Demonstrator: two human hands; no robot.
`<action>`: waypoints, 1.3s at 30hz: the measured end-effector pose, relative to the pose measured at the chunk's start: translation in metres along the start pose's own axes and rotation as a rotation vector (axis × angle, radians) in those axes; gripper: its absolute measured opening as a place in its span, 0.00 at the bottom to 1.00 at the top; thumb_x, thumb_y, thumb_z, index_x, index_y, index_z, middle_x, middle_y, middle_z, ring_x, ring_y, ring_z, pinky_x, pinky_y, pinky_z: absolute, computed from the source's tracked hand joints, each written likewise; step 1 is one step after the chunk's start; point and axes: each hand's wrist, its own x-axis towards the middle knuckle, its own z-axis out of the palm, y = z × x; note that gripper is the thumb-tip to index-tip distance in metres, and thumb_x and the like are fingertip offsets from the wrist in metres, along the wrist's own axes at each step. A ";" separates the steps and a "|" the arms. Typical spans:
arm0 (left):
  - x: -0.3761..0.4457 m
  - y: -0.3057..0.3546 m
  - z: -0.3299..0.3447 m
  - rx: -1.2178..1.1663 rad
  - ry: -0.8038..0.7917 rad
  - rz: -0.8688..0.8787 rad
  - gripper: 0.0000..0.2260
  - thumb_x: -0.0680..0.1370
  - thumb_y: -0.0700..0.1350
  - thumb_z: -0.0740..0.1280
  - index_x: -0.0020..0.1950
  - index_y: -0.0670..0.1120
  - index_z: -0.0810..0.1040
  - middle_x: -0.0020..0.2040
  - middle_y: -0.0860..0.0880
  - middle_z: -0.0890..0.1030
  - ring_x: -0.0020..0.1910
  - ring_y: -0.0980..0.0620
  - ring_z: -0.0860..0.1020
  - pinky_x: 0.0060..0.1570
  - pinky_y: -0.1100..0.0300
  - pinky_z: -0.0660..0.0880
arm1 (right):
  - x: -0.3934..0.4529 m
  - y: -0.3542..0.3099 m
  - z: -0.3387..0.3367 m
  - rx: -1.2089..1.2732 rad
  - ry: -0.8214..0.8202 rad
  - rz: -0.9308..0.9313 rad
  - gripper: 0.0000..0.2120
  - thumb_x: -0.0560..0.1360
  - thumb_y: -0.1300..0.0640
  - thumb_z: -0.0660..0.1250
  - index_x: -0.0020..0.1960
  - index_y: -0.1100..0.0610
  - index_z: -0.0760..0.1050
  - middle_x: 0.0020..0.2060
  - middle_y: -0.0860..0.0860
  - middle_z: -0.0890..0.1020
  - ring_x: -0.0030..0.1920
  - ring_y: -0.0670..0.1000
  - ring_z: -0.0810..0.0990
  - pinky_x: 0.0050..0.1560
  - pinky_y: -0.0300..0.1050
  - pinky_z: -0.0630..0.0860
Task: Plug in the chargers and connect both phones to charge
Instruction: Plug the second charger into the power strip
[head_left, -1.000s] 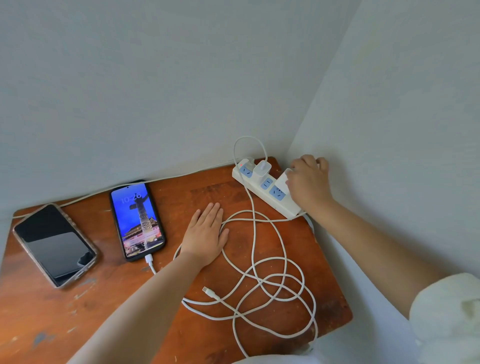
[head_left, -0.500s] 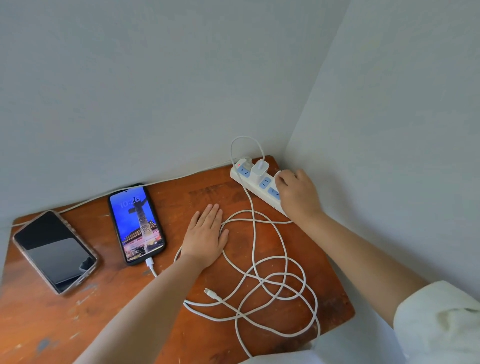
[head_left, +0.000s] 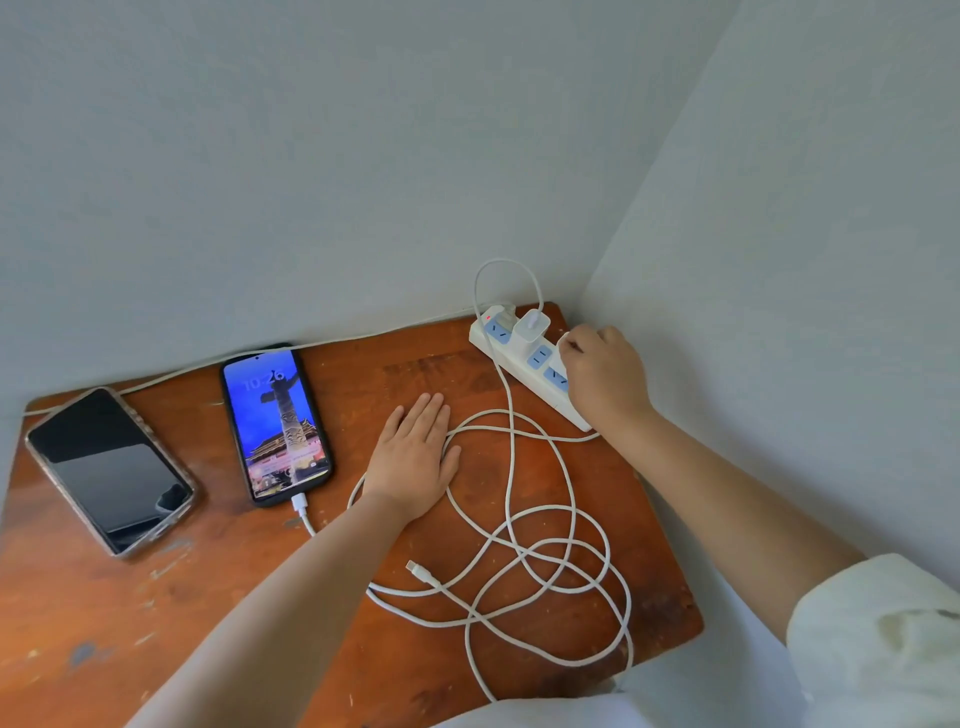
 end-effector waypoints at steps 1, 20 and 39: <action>0.000 0.000 0.000 0.000 -0.002 0.002 0.25 0.79 0.55 0.46 0.73 0.48 0.46 0.76 0.49 0.49 0.74 0.52 0.44 0.66 0.58 0.35 | 0.000 0.000 -0.002 -0.005 0.019 -0.001 0.19 0.72 0.59 0.69 0.60 0.63 0.68 0.59 0.57 0.74 0.54 0.55 0.74 0.47 0.43 0.75; 0.000 -0.002 -0.001 -0.024 -0.002 0.008 0.25 0.79 0.56 0.45 0.73 0.47 0.46 0.76 0.49 0.49 0.74 0.52 0.44 0.68 0.57 0.36 | -0.002 0.006 0.005 0.010 0.034 -0.036 0.18 0.68 0.62 0.74 0.54 0.67 0.73 0.51 0.62 0.79 0.48 0.60 0.77 0.40 0.47 0.76; -0.001 -0.002 -0.001 -0.032 -0.020 0.001 0.25 0.79 0.55 0.45 0.73 0.47 0.46 0.76 0.49 0.49 0.74 0.52 0.44 0.68 0.57 0.36 | 0.000 0.003 0.006 0.013 -0.004 -0.028 0.20 0.63 0.62 0.78 0.51 0.66 0.75 0.48 0.62 0.81 0.46 0.59 0.79 0.38 0.46 0.77</action>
